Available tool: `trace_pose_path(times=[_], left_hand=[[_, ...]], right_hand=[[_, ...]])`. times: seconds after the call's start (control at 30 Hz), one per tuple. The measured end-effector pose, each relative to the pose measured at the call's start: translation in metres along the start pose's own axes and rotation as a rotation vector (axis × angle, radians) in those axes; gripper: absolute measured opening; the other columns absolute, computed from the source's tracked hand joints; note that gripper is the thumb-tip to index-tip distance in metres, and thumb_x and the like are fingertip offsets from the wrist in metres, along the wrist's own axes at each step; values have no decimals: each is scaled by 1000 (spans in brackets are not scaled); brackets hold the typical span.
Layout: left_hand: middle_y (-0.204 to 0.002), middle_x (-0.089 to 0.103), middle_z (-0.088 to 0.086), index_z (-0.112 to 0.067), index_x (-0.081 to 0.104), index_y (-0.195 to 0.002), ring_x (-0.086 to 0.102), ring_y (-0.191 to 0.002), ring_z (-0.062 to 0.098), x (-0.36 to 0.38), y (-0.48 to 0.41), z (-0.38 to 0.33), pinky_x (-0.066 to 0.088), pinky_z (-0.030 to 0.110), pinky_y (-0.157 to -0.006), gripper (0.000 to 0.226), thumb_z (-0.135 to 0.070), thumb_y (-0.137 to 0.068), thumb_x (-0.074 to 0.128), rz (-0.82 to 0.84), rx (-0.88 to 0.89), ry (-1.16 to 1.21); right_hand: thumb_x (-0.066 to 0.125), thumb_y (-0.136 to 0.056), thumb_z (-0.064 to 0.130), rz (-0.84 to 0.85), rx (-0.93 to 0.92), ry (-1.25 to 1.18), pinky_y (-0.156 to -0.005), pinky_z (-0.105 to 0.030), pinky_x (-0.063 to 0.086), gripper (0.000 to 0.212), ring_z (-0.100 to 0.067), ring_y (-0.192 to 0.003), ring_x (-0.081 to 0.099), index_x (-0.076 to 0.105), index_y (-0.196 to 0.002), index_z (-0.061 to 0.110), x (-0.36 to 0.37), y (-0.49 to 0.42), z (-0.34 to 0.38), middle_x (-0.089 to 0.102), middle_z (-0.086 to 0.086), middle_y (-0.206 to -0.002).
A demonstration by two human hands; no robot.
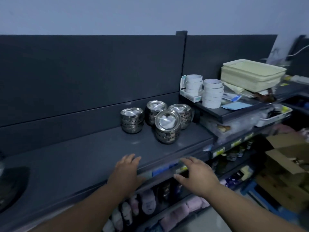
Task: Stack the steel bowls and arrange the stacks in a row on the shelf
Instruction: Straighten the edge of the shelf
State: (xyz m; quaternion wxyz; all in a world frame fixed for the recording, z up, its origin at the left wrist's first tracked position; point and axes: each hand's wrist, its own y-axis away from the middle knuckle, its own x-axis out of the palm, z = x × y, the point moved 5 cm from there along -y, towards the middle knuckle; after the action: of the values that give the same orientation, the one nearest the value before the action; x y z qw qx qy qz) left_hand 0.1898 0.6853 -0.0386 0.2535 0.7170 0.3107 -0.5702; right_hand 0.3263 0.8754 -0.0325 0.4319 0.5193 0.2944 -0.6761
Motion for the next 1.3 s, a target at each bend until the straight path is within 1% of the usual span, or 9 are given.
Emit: trace_pose_path(times=[0.2, 0.5, 0.67, 0.77, 0.9, 1.0, 1.07, 1.17, 1.3], left_hand=[[-158, 19, 2, -22, 24, -150, 17, -145, 20, 14, -44, -32, 19, 33, -118, 81, -58, -85, 56, -10, 0, 54], [-158, 21, 4, -18, 23, -150, 21, -144, 21, 18, -125, -11, 18, 30, -118, 83, -56, -85, 57, -28, -5, 134], [-156, 26, 2, -20, 18, -152, 26, -142, 17, 25, -164, -11, 22, 27, -117, 101, -51, -74, 74, -4, -30, 372], [-148, 36, -7, -31, 21, -148, 36, -133, 7, 26, -176, -19, 28, 16, -107, 107, -38, -63, 86, -20, -23, 597], [-122, 45, -28, -56, 23, -122, 45, -117, -5, 30, -182, -31, 30, -6, -86, 97, -24, -59, 89, -84, -23, 761], [-127, 51, -24, -59, 26, -122, 50, -120, -2, 36, -178, -36, 40, 11, -100, 95, -26, -58, 88, -145, -69, 811], [-131, 53, -18, -58, 24, -126, 51, -120, 0, 35, -171, -39, 42, 22, -104, 98, -26, -59, 88, -185, -120, 831], [-127, 53, -21, -58, 28, -122, 50, -118, -5, 33, -155, -44, 40, 13, -102, 93, -20, -61, 88, -257, -191, 854], [-124, 59, -16, -42, 29, -138, 57, -114, 0, 30, -119, -35, 45, 21, -101, 96, -20, -63, 86, -335, -339, 887]], right_hand=[[48, -85, 67, 18, 17, -18, -115, -34, 28, 75, -18, -141, 31, 33, -148, 29, -7, -24, -47, 32, 4, -154], [64, -82, 54, 44, 17, -46, -108, -32, 38, 73, -20, -133, 40, 35, -145, 31, -8, -104, -41, 37, 3, -148], [72, -79, 44, 40, 66, -124, -106, -32, 40, 87, -20, -132, 42, 24, -149, 26, -10, -148, -45, 37, 0, -150], [78, -74, 40, -5, 60, -249, -102, -28, 43, 98, -16, -129, 48, 17, -151, 32, -9, -166, -50, 45, 4, -146], [84, -71, 23, 19, -29, -501, -95, -16, 46, 94, 8, -107, 57, 27, -142, 45, -3, -183, -54, 57, 29, -116], [86, -67, 18, -3, -77, -578, -90, -10, 48, 92, 17, -100, 57, 36, -140, 42, -2, -191, -59, 61, 27, -109], [87, -66, 22, -3, -116, -570, -87, -7, 45, 91, 11, -102, 58, 37, -142, 36, -2, -193, -59, 60, 24, -111], [87, -65, 26, -7, -220, -573, -84, -1, 39, 90, 2, -107, 57, 37, -138, 39, -2, -193, -53, 59, 19, -114], [89, -61, 21, 17, -372, -599, -74, 9, 31, 88, 23, -89, 50, 39, -129, 44, -3, -188, -27, 55, 31, -101]])
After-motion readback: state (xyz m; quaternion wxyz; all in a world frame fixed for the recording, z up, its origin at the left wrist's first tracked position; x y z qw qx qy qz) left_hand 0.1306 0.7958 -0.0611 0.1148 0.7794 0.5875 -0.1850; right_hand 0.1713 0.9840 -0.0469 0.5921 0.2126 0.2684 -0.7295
